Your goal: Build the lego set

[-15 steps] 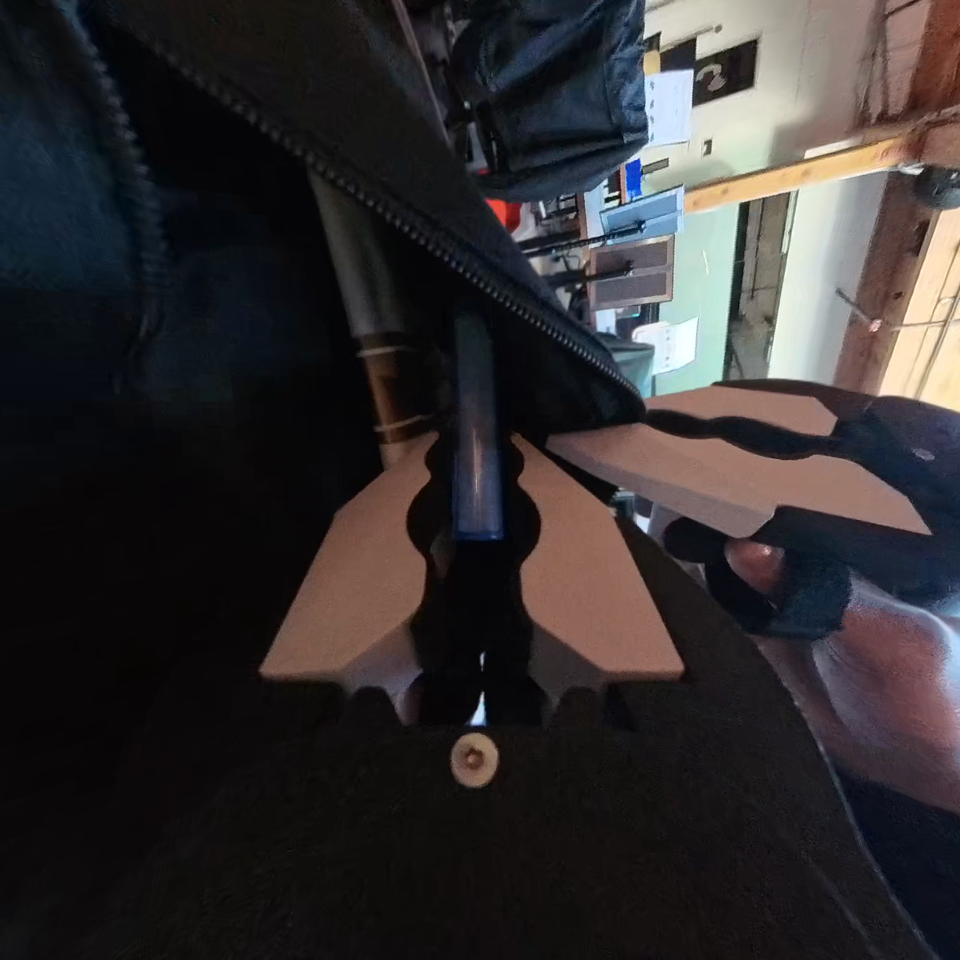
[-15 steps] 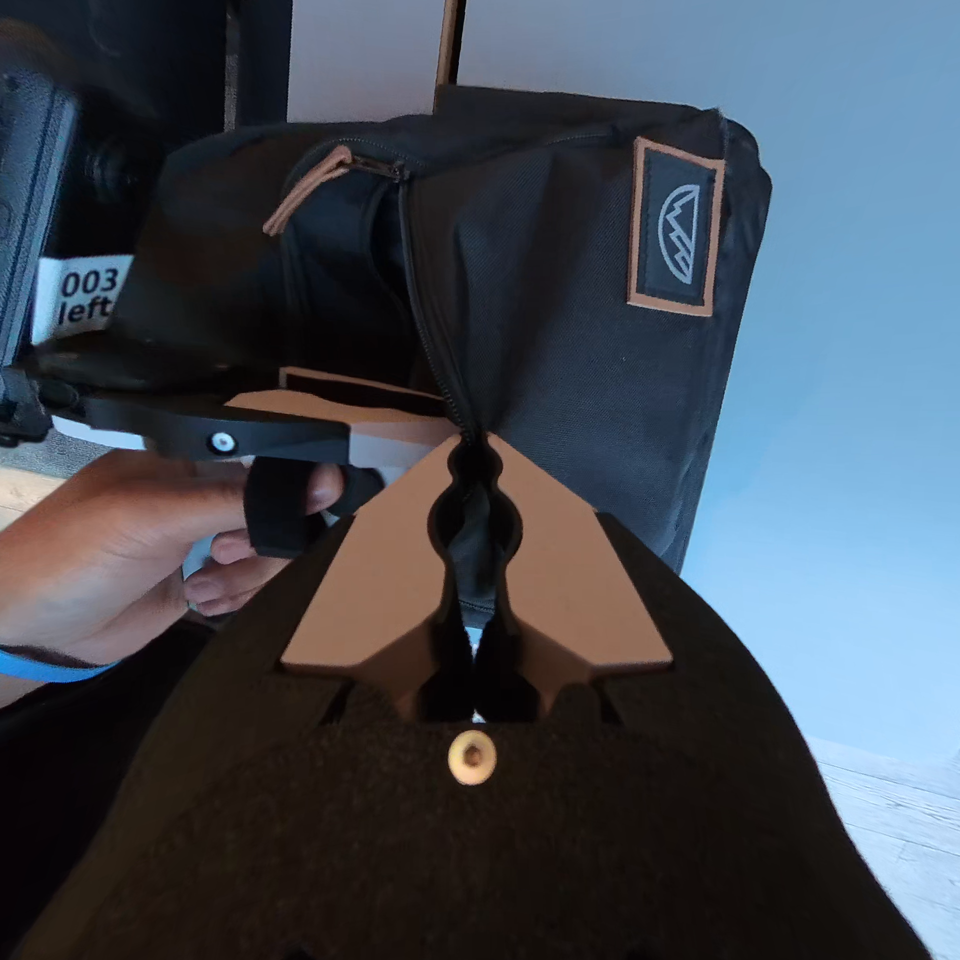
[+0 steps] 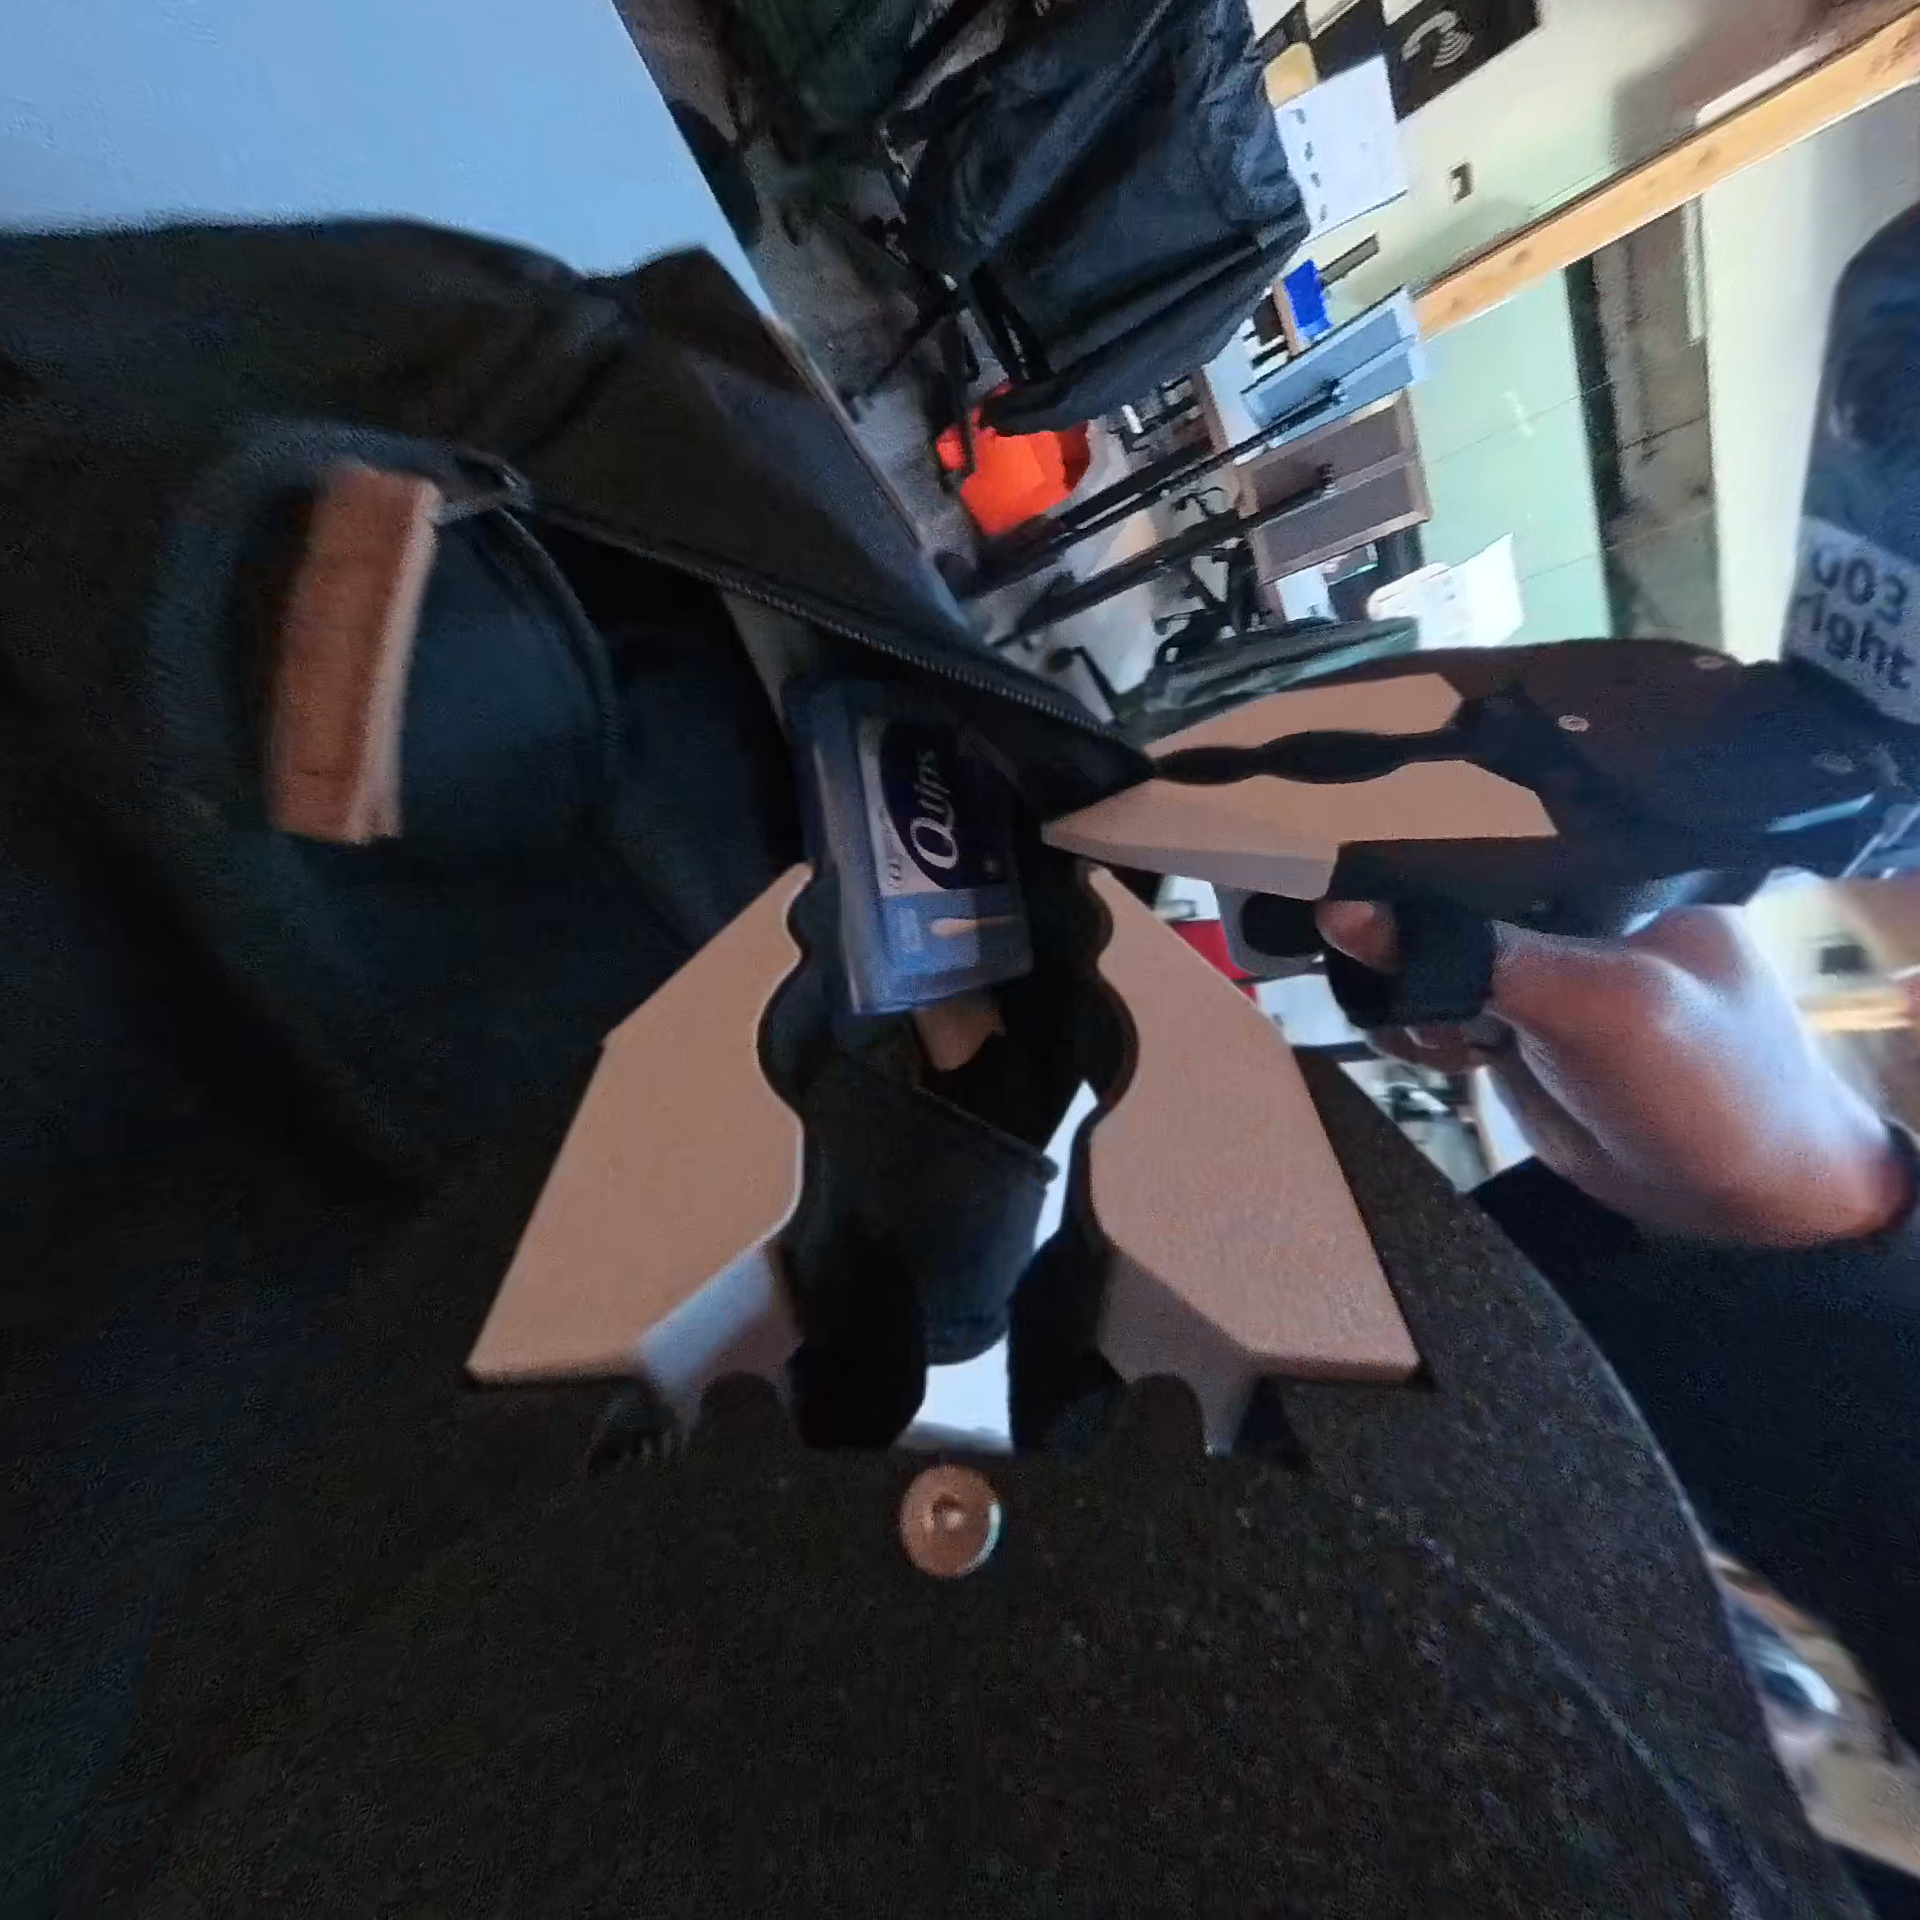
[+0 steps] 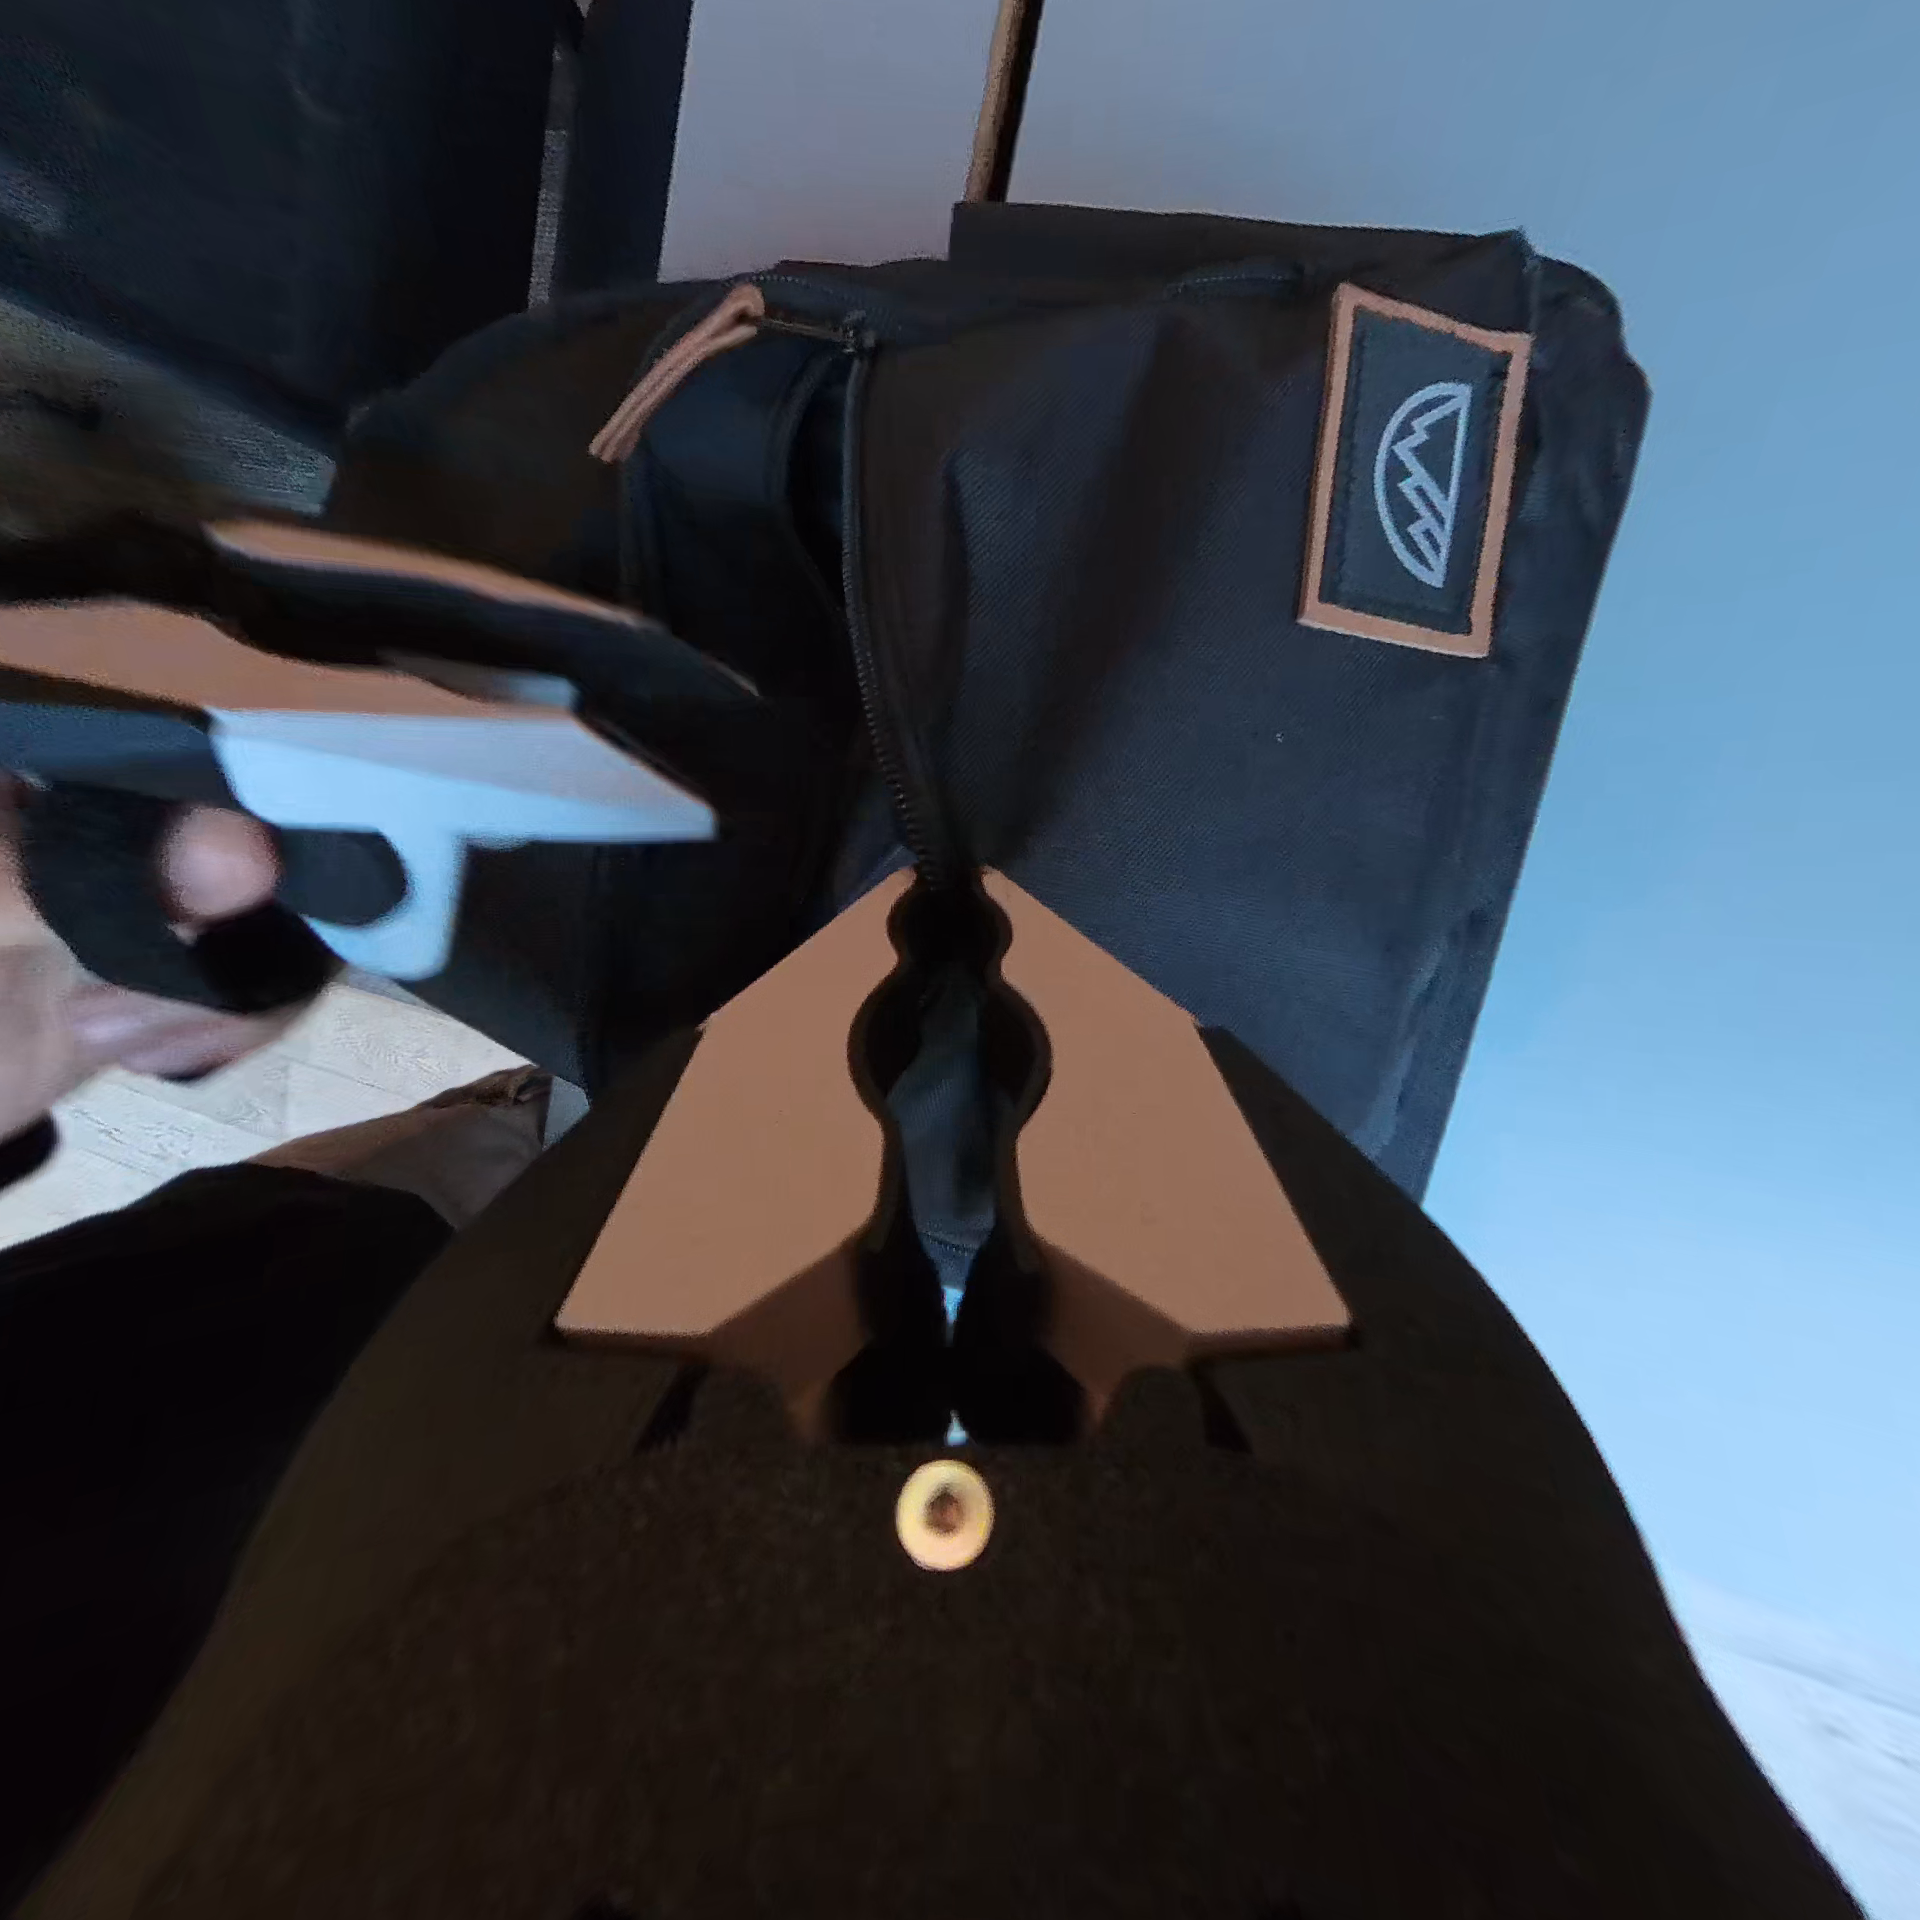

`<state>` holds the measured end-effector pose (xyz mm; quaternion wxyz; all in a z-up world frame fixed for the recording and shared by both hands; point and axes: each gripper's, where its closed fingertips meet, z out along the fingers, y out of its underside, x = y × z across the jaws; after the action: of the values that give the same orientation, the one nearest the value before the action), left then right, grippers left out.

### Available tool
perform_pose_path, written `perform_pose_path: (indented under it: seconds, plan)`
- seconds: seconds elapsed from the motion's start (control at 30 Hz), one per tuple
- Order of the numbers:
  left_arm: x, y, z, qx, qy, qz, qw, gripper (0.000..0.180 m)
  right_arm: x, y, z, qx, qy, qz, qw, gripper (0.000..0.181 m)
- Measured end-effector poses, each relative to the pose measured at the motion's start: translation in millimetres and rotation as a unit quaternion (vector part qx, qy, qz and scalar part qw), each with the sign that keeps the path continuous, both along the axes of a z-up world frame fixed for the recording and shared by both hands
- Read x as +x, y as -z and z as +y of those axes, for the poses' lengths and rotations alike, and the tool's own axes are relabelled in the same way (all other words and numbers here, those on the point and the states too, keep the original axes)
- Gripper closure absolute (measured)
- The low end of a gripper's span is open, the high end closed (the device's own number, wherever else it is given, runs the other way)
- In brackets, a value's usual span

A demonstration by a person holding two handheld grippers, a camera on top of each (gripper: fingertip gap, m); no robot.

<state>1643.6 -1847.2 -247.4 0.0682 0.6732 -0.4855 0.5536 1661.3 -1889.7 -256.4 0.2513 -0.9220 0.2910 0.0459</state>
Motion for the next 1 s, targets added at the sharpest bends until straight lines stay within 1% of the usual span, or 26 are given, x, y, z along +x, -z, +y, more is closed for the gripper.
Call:
perform_pose_path:
  seconds: [0.07,0.1,0.2,0.27,0.3,0.37,0.43,0.47,0.53,0.6,0.67,0.73,0.8,0.87,0.9,0.97,1.0]
  plan:
    - [-2.7,1.5,27.3,0.070,0.003,-0.015,0.997,0.138,-6.2,6.1,5.8,0.006,-0.009,-0.006,1.000,0.176]
    - [-1.6,8.2,43.0,0.124,0.006,-0.015,0.992,0.139,-8.6,9.3,9.2,0.010,-0.013,-0.007,1.000,0.174]
    - [7.4,28.2,86.2,0.277,0.018,-0.004,0.961,0.137,-15.0,15.6,14.8,0.024,-0.030,0.006,0.999,0.165]
    - [14.7,42.9,98.2,0.333,0.039,0.006,0.942,0.142,-20.4,15.4,20.2,0.044,-0.053,0.035,0.997,0.154]
    - [16.9,51.7,97.1,0.341,0.055,0.017,0.938,0.144,-22.2,12.7,22.0,0.059,-0.065,0.056,0.995,0.148]
    - [21.2,62.2,93.9,0.364,0.076,0.026,0.928,0.148,-14.7,-5.4,29.0,0.109,-0.088,0.066,0.988,0.140]
    - [22.2,65.8,96.8,0.404,0.081,0.030,0.911,0.154,4.8,-24.0,40.8,0.156,-0.123,0.060,0.978,0.139]
    - [20.8,64.5,97.4,0.410,0.077,0.039,0.908,0.157,18.2,-25.3,49.9,0.163,-0.148,0.056,0.974,0.138]
    - [17.6,56.3,99.3,0.413,0.056,0.050,0.907,0.163,30.6,-16.5,74.1,0.153,-0.227,0.061,0.960,0.130]
    - [13.7,52.3,101.9,0.422,0.040,0.065,0.903,0.169,39.2,6.3,96.5,0.137,-0.306,0.029,0.942,0.136]
    - [10.7,50.5,103.0,0.430,0.023,0.088,0.898,0.171,39.9,23.1,109.1,0.131,-0.374,0.010,0.918,0.135]
    - [8.6,46.8,103.9,0.448,0.011,0.110,0.887,0.172,44.4,21.7,118.8,0.150,-0.418,-0.027,0.895,0.134]
    - [9.0,41.5,102.1,0.473,0.003,0.125,0.872,0.174,52.8,13.0,125.6,0.182,-0.442,-0.024,0.878,0.140]
    - [10.1,35.0,97.6,0.503,0.004,0.128,0.855,0.175,64.5,17.8,129.9,0.190,-0.458,0.018,0.868,0.142]
    - [10.9,32.8,93.7,0.511,0.007,0.130,0.850,0.176,67.2,22.4,130.8,0.190,-0.469,0.051,0.861,0.141]
    - [14.1,26.6,81.3,0.523,0.016,0.117,0.844,0.177,60.8,28.0,132.3,0.195,-0.492,0.144,0.836,0.140]
    - [14.0,25.3,74.1,0.530,0.026,0.115,0.839,0.177,56.9,34.4,131.4,0.183,-0.506,0.184,0.823,0.140]
